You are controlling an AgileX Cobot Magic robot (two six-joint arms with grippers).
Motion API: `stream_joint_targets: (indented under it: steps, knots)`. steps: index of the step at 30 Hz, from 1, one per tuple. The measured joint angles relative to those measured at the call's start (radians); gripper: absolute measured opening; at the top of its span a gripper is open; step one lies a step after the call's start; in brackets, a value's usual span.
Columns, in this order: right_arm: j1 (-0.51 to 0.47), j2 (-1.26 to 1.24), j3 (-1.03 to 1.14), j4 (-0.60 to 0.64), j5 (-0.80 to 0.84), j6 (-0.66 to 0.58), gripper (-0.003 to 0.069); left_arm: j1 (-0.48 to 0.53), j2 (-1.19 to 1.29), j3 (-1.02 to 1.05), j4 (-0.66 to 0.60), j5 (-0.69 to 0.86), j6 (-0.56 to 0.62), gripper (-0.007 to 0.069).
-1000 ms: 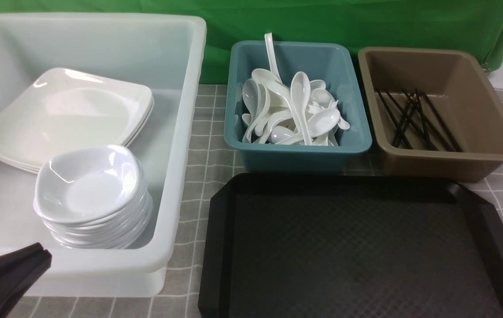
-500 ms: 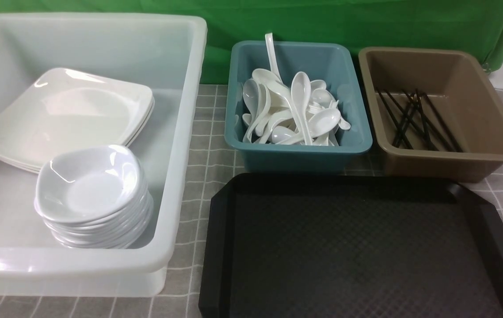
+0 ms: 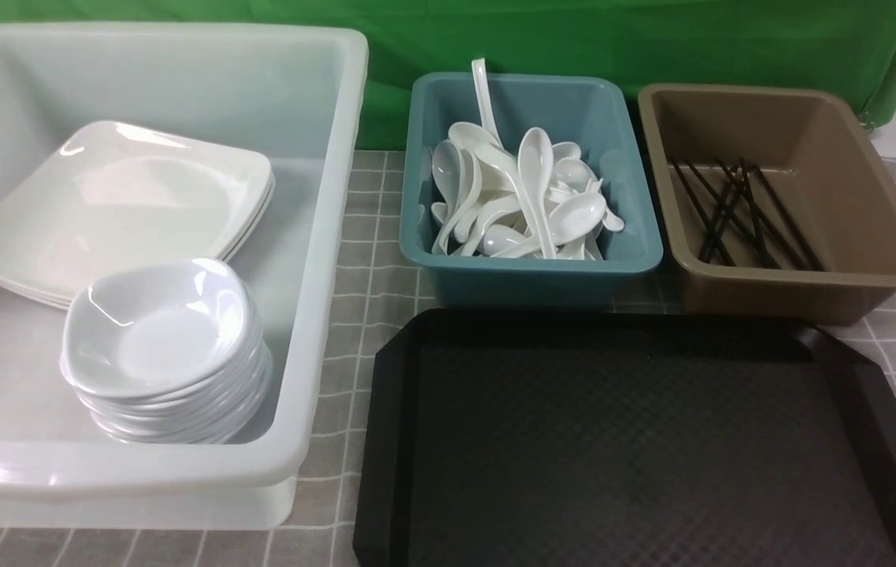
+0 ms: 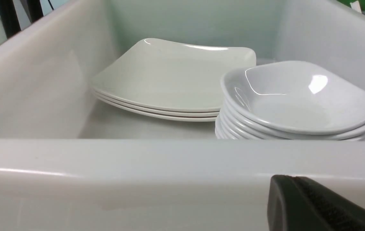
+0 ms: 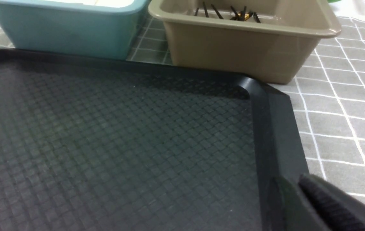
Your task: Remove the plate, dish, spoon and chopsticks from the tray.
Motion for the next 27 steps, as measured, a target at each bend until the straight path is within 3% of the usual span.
stream_joint_targets:
  steps: [27]
  knots:
    - [0.000, 0.000, 0.000, 0.000, 0.001, 0.000, 0.0145, 0.000, 0.000, 0.000, 0.000, -0.002, 0.000, 0.0010]
